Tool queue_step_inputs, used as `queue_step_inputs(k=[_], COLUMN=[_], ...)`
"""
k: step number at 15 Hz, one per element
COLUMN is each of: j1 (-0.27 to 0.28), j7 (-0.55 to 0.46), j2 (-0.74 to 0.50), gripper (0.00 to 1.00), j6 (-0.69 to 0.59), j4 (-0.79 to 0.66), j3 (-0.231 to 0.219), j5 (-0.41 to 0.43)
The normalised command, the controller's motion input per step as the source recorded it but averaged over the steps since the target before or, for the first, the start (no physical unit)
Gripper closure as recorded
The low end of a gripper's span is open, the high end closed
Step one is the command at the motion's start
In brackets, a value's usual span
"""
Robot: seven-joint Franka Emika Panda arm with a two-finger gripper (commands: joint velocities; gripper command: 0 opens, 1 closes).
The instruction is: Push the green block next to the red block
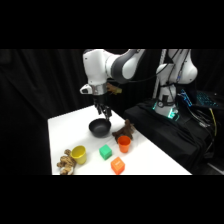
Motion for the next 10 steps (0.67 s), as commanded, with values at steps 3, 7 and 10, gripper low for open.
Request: queue_step_inputs(k=[3, 7, 10], j1=[-0.008, -0.033, -0.051], j7=[-0.07, -0.15, -0.2], j2=[0.35, 0.38, 0.35], gripper=[0.0, 0.0, 0.0], j6=[0.01, 0.06, 0.09], j4=[0.43, 0.44, 0.42], j3=[0.053, 0.06, 0.067], j5=[0.033, 0.046, 0.021])
